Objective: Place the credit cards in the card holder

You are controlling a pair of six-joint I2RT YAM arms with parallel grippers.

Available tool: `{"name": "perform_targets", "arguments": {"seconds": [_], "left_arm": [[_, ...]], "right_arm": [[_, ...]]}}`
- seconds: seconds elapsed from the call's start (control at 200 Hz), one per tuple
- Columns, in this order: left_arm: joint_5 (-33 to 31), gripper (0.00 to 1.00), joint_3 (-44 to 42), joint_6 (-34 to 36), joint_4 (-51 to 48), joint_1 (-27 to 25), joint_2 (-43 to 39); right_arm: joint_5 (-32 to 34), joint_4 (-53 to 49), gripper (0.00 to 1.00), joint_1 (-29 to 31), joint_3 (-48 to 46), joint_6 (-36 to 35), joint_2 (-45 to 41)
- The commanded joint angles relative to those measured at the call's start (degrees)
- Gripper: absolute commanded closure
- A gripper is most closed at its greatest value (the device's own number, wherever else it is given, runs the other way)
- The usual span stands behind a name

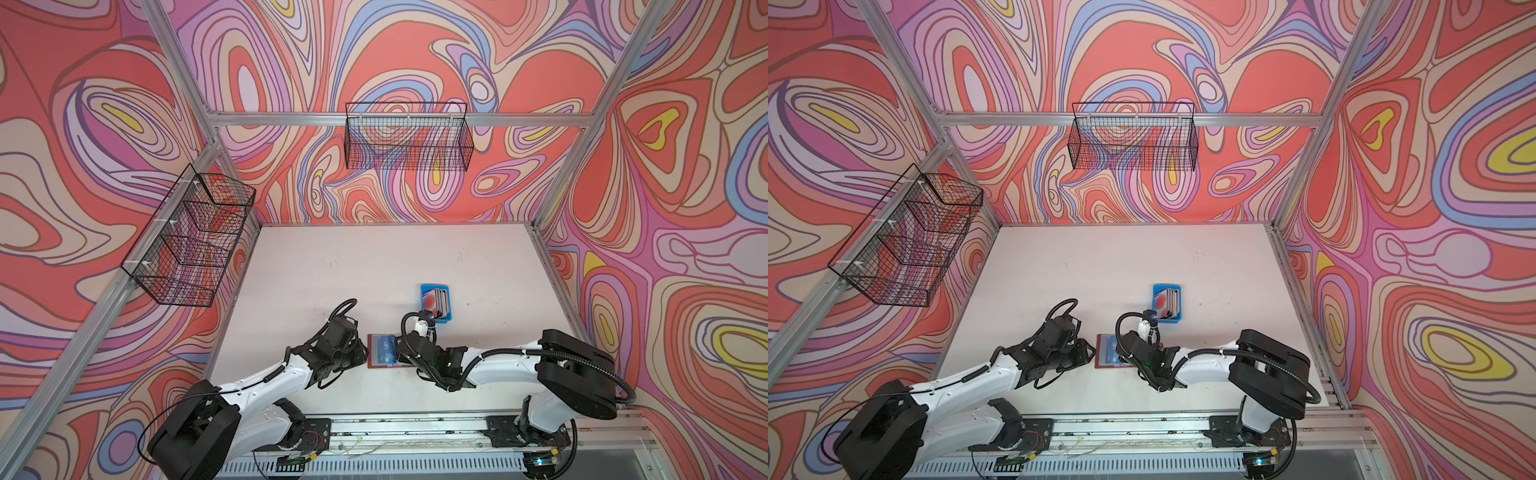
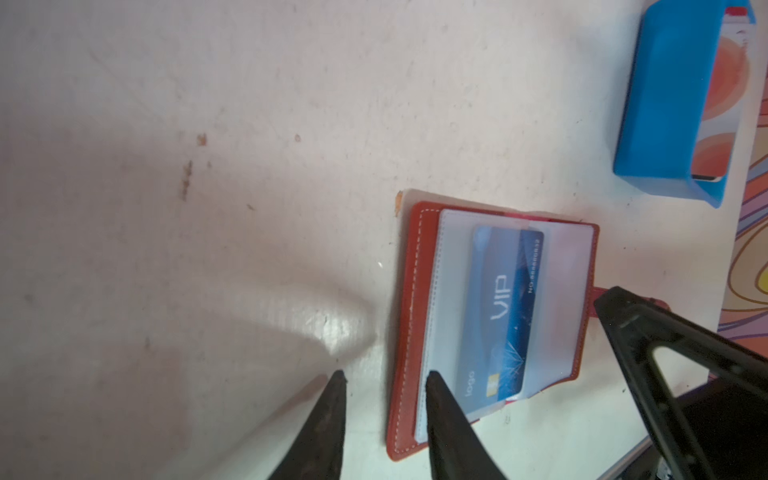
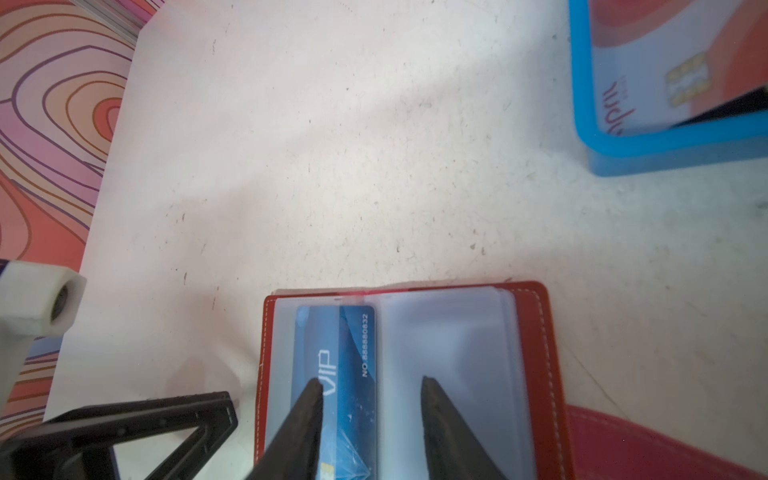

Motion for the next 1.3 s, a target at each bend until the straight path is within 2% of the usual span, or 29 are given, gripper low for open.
{"name": "perform_targets", "arguments": {"seconds": [0.0, 0.676, 0.906, 1.157, 1.297], "left_arm": [[0.6, 0.67, 2.4, 1.2, -1.5, -0.3, 2.2], [3.7, 0.71, 2.5, 1.4, 1.0, -0.3, 4.3], [3.9, 0.72, 2.5, 1.3, 1.2, -0.4, 4.1], [3.7, 0.72, 2.4, 1.3, 1.4, -0.3, 4.2], [3.6, 0.72, 2.0, 1.0, 1.6, -0.3, 3.9]], "right_arm": [[-0.7, 0.1, 0.59, 0.4, 1.5, -0.3, 1.9], [-5.0, 1.8, 0.62, 0.4, 6.3, -1.4, 9.8], [-7.0, 4.0, 0.68, 0.7, 7.0, -1.6, 11.0], [-6.0, 5.2, 0.73, 2.4, 7.1, -0.4, 11.3], [-4.5, 9.3, 0.74, 3.9, 4.3, 2.1, 11.0]]}}
